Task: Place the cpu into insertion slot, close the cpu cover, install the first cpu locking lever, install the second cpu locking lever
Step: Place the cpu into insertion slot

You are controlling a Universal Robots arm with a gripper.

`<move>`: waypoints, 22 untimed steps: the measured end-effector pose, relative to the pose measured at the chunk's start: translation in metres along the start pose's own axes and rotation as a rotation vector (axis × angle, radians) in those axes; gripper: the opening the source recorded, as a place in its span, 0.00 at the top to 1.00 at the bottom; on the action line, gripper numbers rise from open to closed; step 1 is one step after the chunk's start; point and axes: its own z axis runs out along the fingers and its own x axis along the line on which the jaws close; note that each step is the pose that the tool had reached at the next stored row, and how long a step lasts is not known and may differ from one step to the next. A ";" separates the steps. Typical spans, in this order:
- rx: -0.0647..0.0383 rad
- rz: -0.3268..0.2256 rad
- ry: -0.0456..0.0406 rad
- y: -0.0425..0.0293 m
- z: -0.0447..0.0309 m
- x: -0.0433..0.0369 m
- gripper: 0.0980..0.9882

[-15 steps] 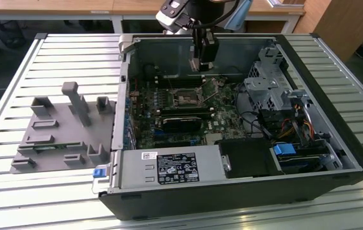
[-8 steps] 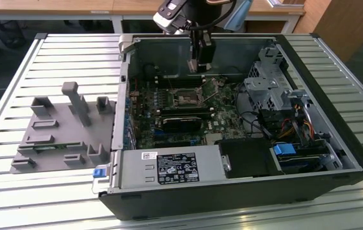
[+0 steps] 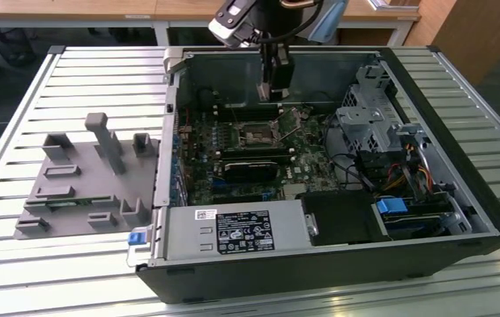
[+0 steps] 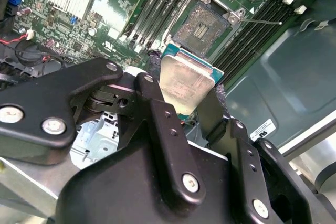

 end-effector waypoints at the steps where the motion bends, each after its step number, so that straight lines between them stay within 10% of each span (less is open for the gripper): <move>1: 0.000 0.002 -0.0001 -0.0004 0.0004 0.0000 0.52; 22: 0.001 0.029 -0.0025 -0.0021 0.0076 0.0001 0.52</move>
